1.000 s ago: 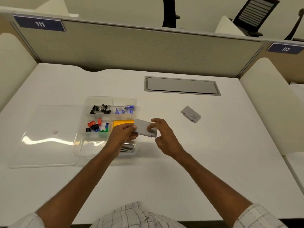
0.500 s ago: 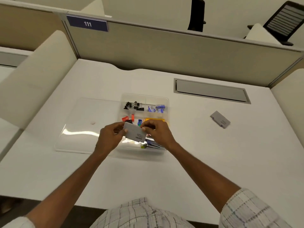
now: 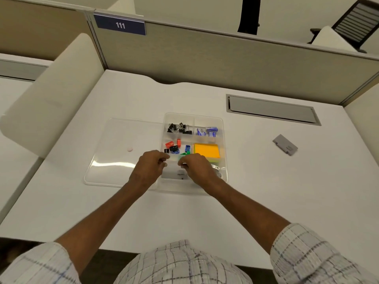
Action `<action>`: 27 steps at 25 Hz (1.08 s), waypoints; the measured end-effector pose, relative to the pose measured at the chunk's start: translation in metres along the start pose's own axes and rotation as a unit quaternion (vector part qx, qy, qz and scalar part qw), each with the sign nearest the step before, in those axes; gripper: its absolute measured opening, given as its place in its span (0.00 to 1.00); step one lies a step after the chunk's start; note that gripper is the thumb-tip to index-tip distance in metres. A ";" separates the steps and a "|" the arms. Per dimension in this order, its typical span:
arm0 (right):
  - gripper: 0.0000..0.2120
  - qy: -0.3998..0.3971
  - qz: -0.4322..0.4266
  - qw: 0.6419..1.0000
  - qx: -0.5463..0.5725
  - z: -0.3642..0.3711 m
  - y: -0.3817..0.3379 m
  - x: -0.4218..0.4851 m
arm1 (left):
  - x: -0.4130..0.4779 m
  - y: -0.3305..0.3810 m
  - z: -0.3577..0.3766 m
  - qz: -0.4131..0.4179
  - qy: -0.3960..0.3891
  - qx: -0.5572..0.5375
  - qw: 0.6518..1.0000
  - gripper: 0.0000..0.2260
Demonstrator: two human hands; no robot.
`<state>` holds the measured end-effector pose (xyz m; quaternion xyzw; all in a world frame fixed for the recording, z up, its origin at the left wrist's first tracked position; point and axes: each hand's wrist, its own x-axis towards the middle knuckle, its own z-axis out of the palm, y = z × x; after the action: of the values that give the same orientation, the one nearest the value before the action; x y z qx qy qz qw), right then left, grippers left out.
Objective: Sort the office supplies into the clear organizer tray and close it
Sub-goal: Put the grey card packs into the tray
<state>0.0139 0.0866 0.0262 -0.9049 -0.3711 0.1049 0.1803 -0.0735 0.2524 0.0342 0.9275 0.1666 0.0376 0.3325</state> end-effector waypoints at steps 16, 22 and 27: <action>0.10 0.198 0.178 0.960 0.087 -0.077 0.176 -0.087 | 0.048 0.139 0.099 0.146 -0.047 -0.012 0.988 0.13; 0.13 0.208 0.268 0.936 0.097 -0.114 0.274 -0.114 | 0.091 0.226 0.170 0.162 -0.092 0.003 0.982 0.15; 0.15 0.202 0.293 0.927 0.115 -0.137 0.339 -0.110 | 0.129 0.284 0.227 0.155 -0.136 0.008 0.979 0.18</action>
<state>0.1960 -0.2493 0.0205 -0.9482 -0.0305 0.0101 0.3159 0.1696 -0.0474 0.0312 0.9412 -0.0251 -0.0391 0.3346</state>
